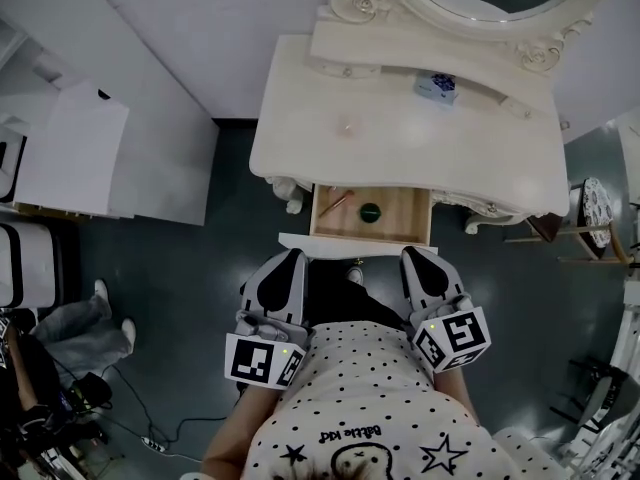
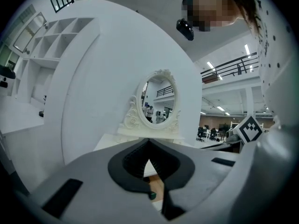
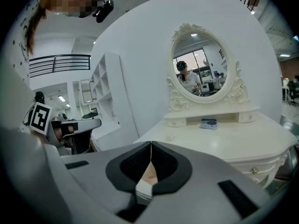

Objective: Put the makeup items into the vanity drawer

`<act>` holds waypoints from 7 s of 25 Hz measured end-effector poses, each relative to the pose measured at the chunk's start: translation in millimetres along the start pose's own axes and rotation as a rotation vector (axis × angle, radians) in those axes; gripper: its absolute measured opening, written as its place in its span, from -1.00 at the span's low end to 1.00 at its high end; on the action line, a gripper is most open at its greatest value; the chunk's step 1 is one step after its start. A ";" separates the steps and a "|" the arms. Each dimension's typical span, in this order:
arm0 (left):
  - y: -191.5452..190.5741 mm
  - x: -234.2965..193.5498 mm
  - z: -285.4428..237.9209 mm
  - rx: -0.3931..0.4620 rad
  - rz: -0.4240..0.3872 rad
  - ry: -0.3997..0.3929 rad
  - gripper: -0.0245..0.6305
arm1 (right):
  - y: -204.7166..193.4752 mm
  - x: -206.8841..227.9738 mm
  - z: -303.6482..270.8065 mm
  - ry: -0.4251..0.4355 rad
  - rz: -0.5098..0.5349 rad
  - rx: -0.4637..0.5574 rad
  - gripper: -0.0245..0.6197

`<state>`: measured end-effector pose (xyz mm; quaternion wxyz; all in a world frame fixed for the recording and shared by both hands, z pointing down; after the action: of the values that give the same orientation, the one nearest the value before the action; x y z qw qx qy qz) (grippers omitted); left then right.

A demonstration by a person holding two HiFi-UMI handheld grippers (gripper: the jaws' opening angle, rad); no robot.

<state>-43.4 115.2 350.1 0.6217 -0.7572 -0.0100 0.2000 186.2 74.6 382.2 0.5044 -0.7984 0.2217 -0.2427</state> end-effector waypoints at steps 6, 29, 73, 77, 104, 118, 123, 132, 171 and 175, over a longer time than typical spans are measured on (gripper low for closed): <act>19.6 -28.1 -14.4 -0.001 -0.004 -0.018 -0.94 | 20.2 -9.5 -28.2 -0.004 -0.002 0.008 -0.90; 54.7 -113.5 -56.1 -0.025 -0.036 -0.095 -0.94 | 48.4 -26.7 -104.2 -0.130 -0.055 0.032 -0.89; 57.1 -149.9 -53.8 -0.031 0.015 0.074 -0.94 | 1.5 101.6 -349.6 -0.199 -0.049 -0.356 -0.30; 56.9 -151.4 -54.9 -0.032 0.017 0.077 -0.94 | -0.7 101.9 -352.7 -0.192 -0.059 -0.366 -0.32; 54.2 -127.6 -70.8 -0.039 -0.011 -0.069 -0.94 | 84.3 69.7 -179.9 -0.214 -0.131 0.087 -0.50; 54.3 -115.6 -77.8 -0.042 -0.038 -0.118 -0.94 | 55.7 37.5 -65.1 -0.274 -0.183 0.185 -0.50; 53.2 -113.0 -76.6 -0.036 -0.033 -0.125 -0.94 | 43.3 27.3 -47.7 -0.286 -0.219 0.188 -0.50; 53.5 -107.1 -75.0 -0.029 -0.038 -0.133 -0.94 | 32.8 15.1 -42.2 -0.261 -0.245 0.172 -0.50; 51.6 -105.3 -66.0 -0.021 -0.032 -0.116 -0.94 | 10.9 45.7 -65.3 -0.325 0.085 -0.043 -0.49; 51.4 -106.6 -65.3 -0.016 -0.036 -0.107 -0.94 | -23.9 63.6 -79.4 -0.328 0.097 -0.125 -0.49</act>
<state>-132.9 14.3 342.1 0.6175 -0.7502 -0.0585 0.2290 190.2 -9.5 444.1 0.4944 -0.8454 0.1894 -0.0701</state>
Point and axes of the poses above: the fingertips, and each gripper's own axes: z backward along the fingers, x to its right, y out of its top, the point moved 7 cm from there along z, backward along the fingers, and after that the axes turned 5 degrees about z, right-handed, at the moved point
